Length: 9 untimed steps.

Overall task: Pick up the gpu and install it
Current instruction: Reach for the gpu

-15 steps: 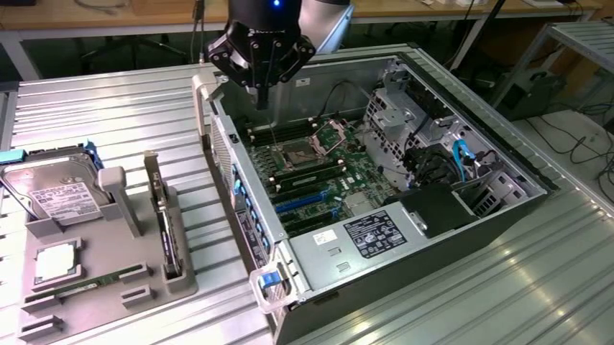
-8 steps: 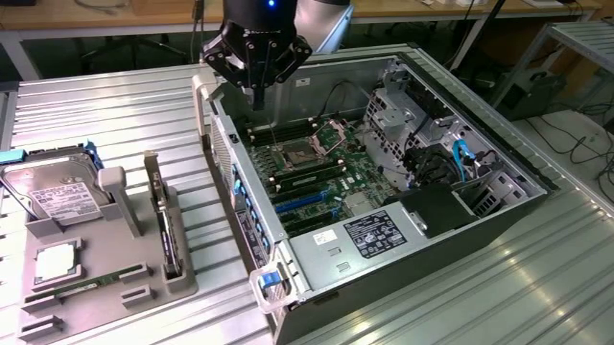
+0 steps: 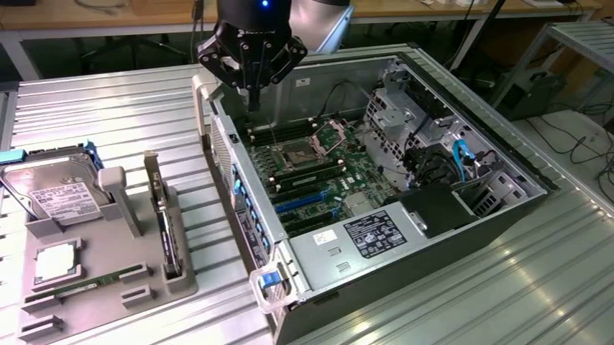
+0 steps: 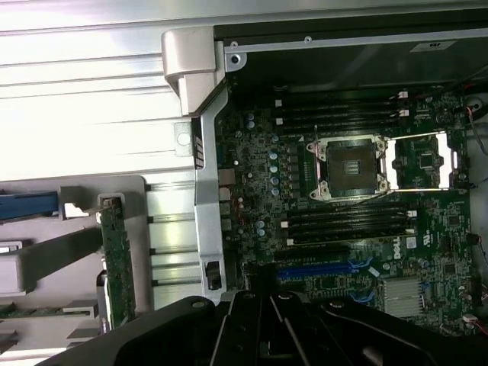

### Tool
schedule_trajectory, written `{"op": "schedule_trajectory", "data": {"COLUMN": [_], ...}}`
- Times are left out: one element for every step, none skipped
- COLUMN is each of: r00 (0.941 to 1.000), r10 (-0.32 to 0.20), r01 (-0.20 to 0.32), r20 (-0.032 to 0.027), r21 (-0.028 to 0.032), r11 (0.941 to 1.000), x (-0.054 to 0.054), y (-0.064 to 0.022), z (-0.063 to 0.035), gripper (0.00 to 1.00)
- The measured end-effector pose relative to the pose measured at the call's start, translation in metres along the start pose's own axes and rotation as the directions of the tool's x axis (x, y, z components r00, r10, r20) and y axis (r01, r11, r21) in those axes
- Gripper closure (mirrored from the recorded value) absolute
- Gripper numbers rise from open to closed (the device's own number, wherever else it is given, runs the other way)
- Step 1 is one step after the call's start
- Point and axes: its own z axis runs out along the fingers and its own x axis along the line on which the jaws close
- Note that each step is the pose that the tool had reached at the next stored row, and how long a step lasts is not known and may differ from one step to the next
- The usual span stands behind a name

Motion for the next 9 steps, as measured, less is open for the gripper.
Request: {"op": "schedule_trajectory", "data": {"r00": [1.0, 1.0, 1.0, 1.0, 1.0, 1.0, 1.0, 1.0, 1.0], "r10": [0.0, 0.0, 0.0, 0.0, 0.0, 0.0, 0.0, 0.0, 0.0], "r01": [0.0, 0.0, 0.0, 0.0, 0.0, 0.0, 0.0, 0.0, 0.0], "r20": [0.0, 0.0, 0.0, 0.0, 0.0001, 0.0, 0.0, 0.0, 0.0], "r21": [-0.0001, 0.0, 0.0, 0.0001, -0.0001, 0.0, -0.0001, 0.0, -0.0001], "r11": [1.0, 1.0, 1.0, 1.0, 1.0, 1.0, 1.0, 1.0, 1.0], "x": [0.0006, 0.0013, 0.0021, 0.0032, 0.0043, 0.0052, 0.0062, 0.0077, 0.0091], "y": [-0.0001, -0.0001, -0.0002, -0.0003, -0.0004, -0.0004, -0.0005, -0.0006, -0.0007], "z": [0.0, 0.0, -0.0001, -0.0001, -0.0001, -0.0002, -0.0001, -0.0002, -0.0002], "gripper": [0.89, 0.89, 0.89, 0.89, 0.89, 0.89, 0.89, 0.89, 0.89]}}
